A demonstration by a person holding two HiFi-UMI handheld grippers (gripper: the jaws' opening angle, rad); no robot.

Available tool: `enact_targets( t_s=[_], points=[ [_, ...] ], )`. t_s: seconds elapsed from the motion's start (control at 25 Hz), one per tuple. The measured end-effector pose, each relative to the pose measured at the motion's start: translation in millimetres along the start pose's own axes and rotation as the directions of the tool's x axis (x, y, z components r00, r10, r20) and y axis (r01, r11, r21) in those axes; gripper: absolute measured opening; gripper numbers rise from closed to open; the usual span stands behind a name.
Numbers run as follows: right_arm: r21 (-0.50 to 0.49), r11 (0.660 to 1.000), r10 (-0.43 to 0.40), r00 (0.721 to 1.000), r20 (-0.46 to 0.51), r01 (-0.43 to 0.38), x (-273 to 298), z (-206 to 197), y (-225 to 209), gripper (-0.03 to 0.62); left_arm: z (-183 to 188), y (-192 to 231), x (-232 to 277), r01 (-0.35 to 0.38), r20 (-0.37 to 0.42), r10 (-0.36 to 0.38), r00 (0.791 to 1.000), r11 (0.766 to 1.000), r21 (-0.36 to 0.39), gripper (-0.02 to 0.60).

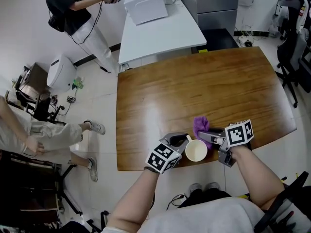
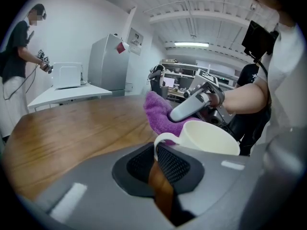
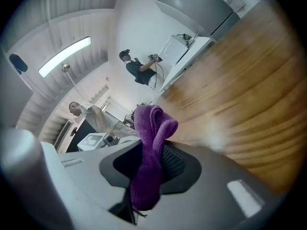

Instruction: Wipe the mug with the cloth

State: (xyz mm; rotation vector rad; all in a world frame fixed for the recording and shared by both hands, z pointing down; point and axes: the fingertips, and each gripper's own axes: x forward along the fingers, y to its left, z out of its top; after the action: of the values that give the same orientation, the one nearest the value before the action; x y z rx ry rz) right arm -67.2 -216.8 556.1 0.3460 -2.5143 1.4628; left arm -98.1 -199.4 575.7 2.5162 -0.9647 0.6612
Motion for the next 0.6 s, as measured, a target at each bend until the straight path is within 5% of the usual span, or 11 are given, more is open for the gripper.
enact_targets(
  t_s=[0.6],
  points=[
    [-0.047, 0.978, -0.207, 0.974, -0.087, 0.204, 24, -20, -41, 0.104, -7, 4, 0, -0.006, 0.007, 0.006, 1.000, 1.000, -0.016, 0.009]
  ],
)
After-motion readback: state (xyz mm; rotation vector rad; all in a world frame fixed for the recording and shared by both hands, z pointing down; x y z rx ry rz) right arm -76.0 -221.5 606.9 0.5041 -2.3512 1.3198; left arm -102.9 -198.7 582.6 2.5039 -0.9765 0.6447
